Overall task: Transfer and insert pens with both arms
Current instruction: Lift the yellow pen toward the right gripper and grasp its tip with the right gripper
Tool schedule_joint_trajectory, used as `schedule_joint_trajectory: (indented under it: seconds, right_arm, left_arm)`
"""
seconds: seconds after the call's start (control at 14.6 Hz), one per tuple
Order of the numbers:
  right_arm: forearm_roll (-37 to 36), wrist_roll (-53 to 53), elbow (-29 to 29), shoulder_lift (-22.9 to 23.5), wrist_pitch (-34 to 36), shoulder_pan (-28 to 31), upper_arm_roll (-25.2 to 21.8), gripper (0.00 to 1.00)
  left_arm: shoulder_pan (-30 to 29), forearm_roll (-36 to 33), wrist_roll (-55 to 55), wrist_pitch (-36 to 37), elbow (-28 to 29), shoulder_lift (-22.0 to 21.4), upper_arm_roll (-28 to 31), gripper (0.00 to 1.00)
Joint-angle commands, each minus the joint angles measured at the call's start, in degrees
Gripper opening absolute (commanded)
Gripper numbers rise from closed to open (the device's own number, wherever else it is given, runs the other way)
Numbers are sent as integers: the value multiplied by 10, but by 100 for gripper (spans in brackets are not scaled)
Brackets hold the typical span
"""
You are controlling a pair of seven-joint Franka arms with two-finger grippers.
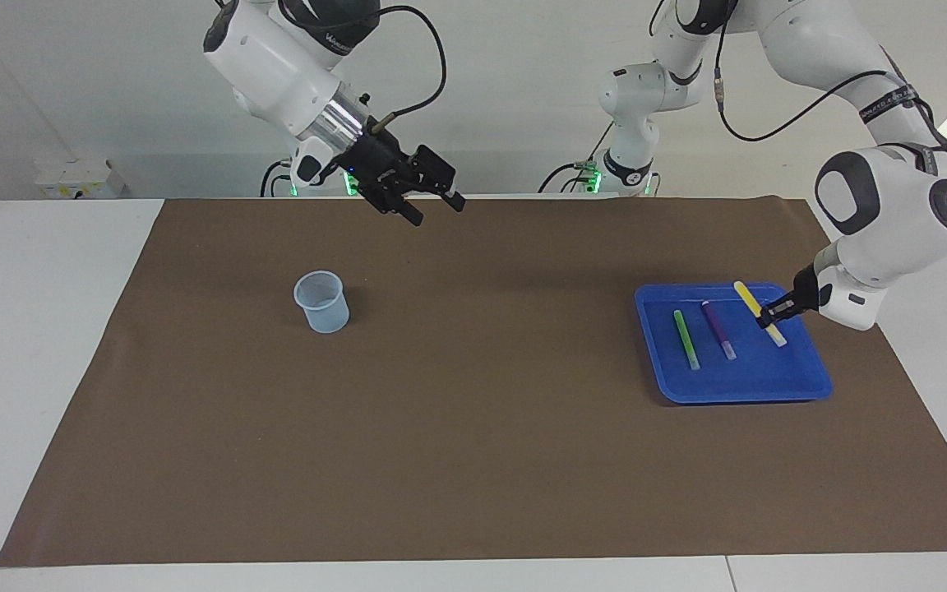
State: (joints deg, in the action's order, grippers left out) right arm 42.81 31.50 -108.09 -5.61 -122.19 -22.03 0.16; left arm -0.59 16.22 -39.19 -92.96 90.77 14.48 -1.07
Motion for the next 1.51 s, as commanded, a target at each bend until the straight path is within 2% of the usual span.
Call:
schedule_joint_trajectory:
  seconds: [0.0, 0.27, 0.41, 0.55, 0.75, 0.89, 1.03, 1.3, 1.44]
  right_arm:
    - [15, 23, -20, -15, -30, -23, -2, 100]
    - [15, 73, -30, -14, -120, -71, -2, 100]
    - [15, 77, -35, -12, -159, -94, -2, 100]
    - [15, 81, -38, -6, -198, -114, -2, 100]
    - [7, 64, -37, 13, -212, -137, -2, 100]
    - [7, 54, -37, 31, -249, -164, -2, 100]
    - [6, 49, -29, 53, -263, -166, -2, 100]
    - [4, 43, -18, 62, -266, -166, -2, 79]
    - [4, 44, -14, 62, -263, -165, -2, 76]
  left_arm:
    - [2, 89, -148, 43, 6, -26, 2, 0]
    - [42, 234, -355, 27, 48, -48, 0, 0]
    - [70, 264, -401, 16, 63, -62, 0, 0]
    - [81, 302, -432, 15, 85, -74, -1, 0]
    - [105, 327, -432, 11, 122, -103, -1, 0]
    - [117, 345, -433, -13, 145, -125, -1, 0]
    - [141, 350, -443, -35, 159, -141, -1, 0]
    - [151, 358, -441, -50, 168, -147, -1, 0]
    - [151, 358, -441, -53, 172, -147, -1, 0]
